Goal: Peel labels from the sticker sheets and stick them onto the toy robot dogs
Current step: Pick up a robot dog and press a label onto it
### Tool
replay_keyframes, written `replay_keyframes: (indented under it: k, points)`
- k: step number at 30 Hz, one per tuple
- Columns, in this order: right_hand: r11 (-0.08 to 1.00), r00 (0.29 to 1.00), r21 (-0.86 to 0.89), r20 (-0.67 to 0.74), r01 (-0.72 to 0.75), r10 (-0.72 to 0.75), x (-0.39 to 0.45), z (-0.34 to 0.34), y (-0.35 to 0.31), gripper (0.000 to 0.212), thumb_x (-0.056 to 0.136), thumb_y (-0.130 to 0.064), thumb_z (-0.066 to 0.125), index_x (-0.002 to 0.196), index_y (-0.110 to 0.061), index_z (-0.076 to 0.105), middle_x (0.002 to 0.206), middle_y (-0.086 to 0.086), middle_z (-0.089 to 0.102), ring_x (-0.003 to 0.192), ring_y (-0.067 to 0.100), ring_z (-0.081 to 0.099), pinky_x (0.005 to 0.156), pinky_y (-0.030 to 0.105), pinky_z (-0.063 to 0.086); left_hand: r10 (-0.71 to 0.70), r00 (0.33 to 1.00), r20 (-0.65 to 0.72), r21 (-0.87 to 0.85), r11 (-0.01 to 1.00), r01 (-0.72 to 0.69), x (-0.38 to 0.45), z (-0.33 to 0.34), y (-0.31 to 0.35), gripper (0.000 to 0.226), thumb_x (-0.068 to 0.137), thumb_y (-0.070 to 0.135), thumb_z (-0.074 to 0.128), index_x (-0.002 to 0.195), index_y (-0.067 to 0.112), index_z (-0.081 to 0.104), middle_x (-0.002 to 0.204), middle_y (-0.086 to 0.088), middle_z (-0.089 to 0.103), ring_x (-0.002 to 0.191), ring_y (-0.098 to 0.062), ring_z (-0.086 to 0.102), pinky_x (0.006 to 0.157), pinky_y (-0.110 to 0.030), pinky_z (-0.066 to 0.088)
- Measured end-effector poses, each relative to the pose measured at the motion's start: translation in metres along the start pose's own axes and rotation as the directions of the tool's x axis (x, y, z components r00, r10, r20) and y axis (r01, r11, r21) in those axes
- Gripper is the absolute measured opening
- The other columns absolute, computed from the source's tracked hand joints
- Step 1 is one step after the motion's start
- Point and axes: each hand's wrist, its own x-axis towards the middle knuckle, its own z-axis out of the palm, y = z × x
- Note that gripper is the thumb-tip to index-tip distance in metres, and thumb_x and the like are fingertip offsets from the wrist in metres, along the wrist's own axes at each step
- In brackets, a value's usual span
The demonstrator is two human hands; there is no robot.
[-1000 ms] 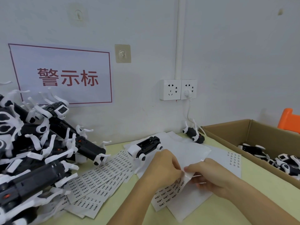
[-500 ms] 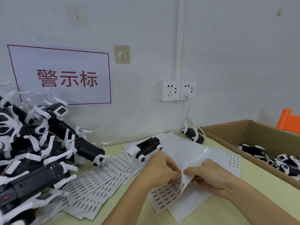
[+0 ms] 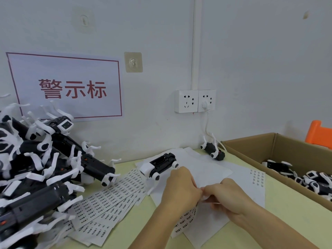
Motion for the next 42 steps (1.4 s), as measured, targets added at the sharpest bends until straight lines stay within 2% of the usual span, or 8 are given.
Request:
replay_keyframes:
  k: [8,15,20,27,29,31,37,42]
  points:
    - [1.000,1.000,0.001,-0.002,0.014,-0.014,0.002,0.002,0.002,0.003,0.078,-0.002,0.061,0.076,-0.001,0.062,0.068,0.010,0.072,0.070,0.022,0.074,0.049,0.023,0.038,-0.087,0.993,-0.076,-0.081,0.993,0.081,-0.004,0.010,0.004,0.025,0.074,0.023,0.070,0.062,0.007,0.056,0.059,-0.009,0.056,0.054,-0.019,0.043,0.051,-0.030,0.036]
    - [0.999,0.999,-0.052,0.047,-0.014,0.016,0.005,-0.008,-0.002,0.004,0.085,-0.007,0.060,0.081,-0.005,0.061,0.076,0.015,0.071,0.061,0.022,0.069,0.053,0.026,0.044,-0.356,0.926,0.130,-0.382,0.844,0.378,0.002,0.008,-0.007,0.018,0.081,0.021,0.067,0.077,0.009,0.056,0.088,-0.016,0.074,0.069,-0.026,0.069,0.064,-0.034,0.056]
    - [0.979,0.999,-0.197,-0.011,-0.048,0.047,0.010,-0.033,-0.008,0.032,0.093,-0.029,0.059,0.098,0.001,0.069,0.086,0.014,0.077,0.071,0.027,0.076,0.050,0.028,0.053,-0.414,0.910,-0.018,-0.540,0.770,0.339,0.002,0.009,-0.018,0.018,0.087,0.011,0.061,0.070,0.009,0.054,0.062,-0.005,0.067,0.047,-0.018,0.064,0.055,-0.030,0.056]
    - [0.706,0.852,-0.709,-0.367,0.004,-0.374,0.017,-0.040,-0.001,0.053,0.096,-0.042,0.054,0.137,-0.010,0.047,0.132,0.011,0.051,0.118,0.027,0.050,0.090,0.037,0.044,-0.103,0.919,-0.380,-0.122,0.991,0.061,-0.010,0.025,-0.027,0.013,0.092,0.019,0.056,0.080,0.017,0.057,0.075,0.006,0.061,0.066,-0.008,0.055,0.061,-0.028,0.049]
    - [0.746,0.844,-0.640,-0.287,0.184,-0.454,0.011,-0.029,-0.003,0.019,0.096,-0.034,0.056,0.106,-0.021,0.066,0.104,-0.003,0.065,0.092,0.012,0.059,0.074,0.028,0.046,-0.010,0.910,-0.415,-0.002,1.000,0.010,-0.010,0.027,-0.030,0.013,0.096,0.023,0.052,0.084,0.018,0.055,0.081,0.008,0.060,0.073,-0.009,0.057,0.063,-0.026,0.048]
    - [0.814,0.906,-0.515,-0.152,0.269,-0.395,0.008,-0.012,0.000,0.027,0.094,-0.026,0.057,0.072,-0.012,0.065,0.067,-0.013,0.058,0.057,0.004,0.048,0.056,0.022,0.038,0.076,0.901,-0.427,0.122,0.992,-0.026,-0.009,0.027,-0.031,0.014,0.098,0.025,0.047,0.085,0.020,0.051,0.084,0.008,0.060,0.076,-0.010,0.056,0.064,-0.027,0.046]
    - [0.990,0.990,-0.049,0.057,0.129,-0.126,-0.003,0.019,0.006,0.023,0.093,-0.014,0.055,0.087,-0.008,0.077,0.061,0.003,0.051,0.042,0.012,0.039,0.041,0.021,0.030,0.371,0.859,-0.353,0.519,0.841,-0.150,-0.012,0.019,-0.021,0.044,0.042,0.012,0.094,0.053,0.019,0.052,0.047,0.004,0.050,0.043,-0.015,0.051,0.034,-0.026,0.032]
    - [0.991,0.993,0.096,0.056,0.097,-0.102,-0.003,0.022,0.007,0.022,0.094,-0.009,0.056,0.092,-0.009,0.078,0.063,0.003,0.052,0.042,0.013,0.038,0.039,0.023,0.028,0.374,0.867,-0.328,0.532,0.832,-0.157,-0.012,0.023,-0.024,0.045,0.038,0.011,0.096,0.050,0.020,0.054,0.046,0.005,0.048,0.045,-0.014,0.051,0.032,-0.025,0.031]
